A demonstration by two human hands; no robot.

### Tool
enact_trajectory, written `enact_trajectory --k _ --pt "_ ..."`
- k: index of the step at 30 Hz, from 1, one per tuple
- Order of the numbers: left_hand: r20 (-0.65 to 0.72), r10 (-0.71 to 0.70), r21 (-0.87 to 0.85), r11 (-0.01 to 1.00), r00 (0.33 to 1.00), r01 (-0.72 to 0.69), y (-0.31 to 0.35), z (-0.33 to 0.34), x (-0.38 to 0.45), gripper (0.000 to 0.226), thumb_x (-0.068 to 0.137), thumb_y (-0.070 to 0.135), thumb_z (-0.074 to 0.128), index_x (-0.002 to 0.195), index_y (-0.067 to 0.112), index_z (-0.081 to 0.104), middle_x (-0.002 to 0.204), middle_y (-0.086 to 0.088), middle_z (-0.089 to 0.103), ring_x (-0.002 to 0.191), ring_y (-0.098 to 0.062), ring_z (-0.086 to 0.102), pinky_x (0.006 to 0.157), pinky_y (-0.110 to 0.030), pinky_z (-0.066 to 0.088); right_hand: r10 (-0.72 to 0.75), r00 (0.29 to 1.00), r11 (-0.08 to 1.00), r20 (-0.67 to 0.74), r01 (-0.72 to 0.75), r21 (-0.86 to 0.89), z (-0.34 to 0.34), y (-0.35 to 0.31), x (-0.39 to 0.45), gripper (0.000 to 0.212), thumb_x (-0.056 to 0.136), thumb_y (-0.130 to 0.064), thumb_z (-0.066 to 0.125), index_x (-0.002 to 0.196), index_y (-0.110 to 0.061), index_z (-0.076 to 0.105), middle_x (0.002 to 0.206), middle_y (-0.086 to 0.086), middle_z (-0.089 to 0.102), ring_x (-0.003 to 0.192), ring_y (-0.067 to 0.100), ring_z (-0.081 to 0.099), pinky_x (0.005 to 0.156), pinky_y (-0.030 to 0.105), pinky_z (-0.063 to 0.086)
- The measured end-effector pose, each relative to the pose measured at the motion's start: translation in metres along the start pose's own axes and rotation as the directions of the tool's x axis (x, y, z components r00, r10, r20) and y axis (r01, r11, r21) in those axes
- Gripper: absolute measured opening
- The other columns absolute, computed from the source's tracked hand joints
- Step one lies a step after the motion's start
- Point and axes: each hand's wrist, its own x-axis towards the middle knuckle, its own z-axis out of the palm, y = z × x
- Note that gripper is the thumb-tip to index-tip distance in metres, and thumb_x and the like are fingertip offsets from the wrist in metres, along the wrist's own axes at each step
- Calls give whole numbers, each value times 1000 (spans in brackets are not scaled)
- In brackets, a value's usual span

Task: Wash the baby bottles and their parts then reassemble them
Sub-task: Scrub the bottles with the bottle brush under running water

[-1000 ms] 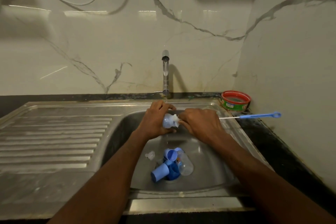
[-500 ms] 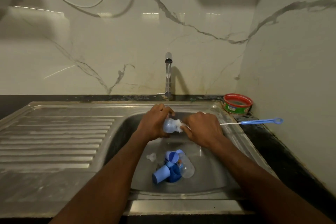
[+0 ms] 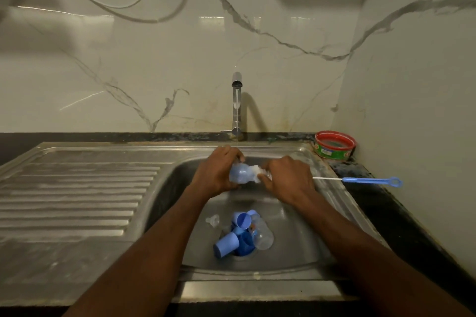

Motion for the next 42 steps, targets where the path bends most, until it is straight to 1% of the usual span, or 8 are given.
enact_trajectory --k 8,13,17,24,28,34,38,42 --pt "216 -56 -274 955 975 116 14 12 -5 86 81 33 82 152 21 34 151 -5 43 136 -20 42 115 -37 35 101 993 994 -57 -104 -46 -1 3 5 27 96 -46 58 116 -32 68 103 -3 71 92 20 68 69 30 42" --pt "116 -62 -88 993 991 73 13 -1 2 59 81 29 82 132 25 53 132 -1 58 121 -18 54 99 -28 41 116 992 993 -43 -117 -19 6 15 4 34 94 -54 56 119 -34 68 103 -1 72 90 20 68 69 31 45" --pt "41 -71 38 997 997 69 4 -1 -2 79 61 45 91 124 30 47 128 3 50 113 -15 46 90 -32 47 -120 993 993 -3 120 7 2 12 0 35 92 -57 55 117 -36 67 100 -4 72 90 20 66 66 31 46" --pt "298 -79 -251 955 951 158 6 8 -9 79 80 33 84 146 21 43 143 -4 53 128 -19 51 110 -38 42 7 998 999 -63 -10 -38 1 4 3 32 96 -52 54 120 -35 66 107 -3 71 94 21 68 71 32 47" --pt "178 -62 -180 979 982 95 4 4 3 60 82 35 80 135 27 55 131 2 62 117 -15 58 102 -40 49 125 989 991 -78 -128 -27 2 10 4 32 94 -53 56 116 -34 69 102 -2 72 91 22 68 67 30 41" --pt "9 -26 57 998 1000 25 -2 2 1 77 58 49 90 120 29 49 124 3 50 109 -14 44 87 -34 49 -111 994 994 -19 111 16 0 5 0 36 94 -55 56 123 -36 65 102 -4 71 90 19 66 66 30 42" --pt "171 -39 -239 968 985 80 1 9 -7 96 70 42 89 148 27 37 146 2 43 129 -11 40 106 -32 39 -16 999 1000 -32 17 16 2 0 6 32 98 -51 53 122 -34 64 107 -3 69 92 19 65 75 32 49" --pt "239 -48 -295 948 970 120 7 6 -7 72 86 37 77 147 25 42 145 1 51 129 -14 49 110 -37 41 140 988 990 -72 -141 -4 4 11 6 30 96 -52 55 115 -34 68 104 -3 71 94 20 67 69 29 38"
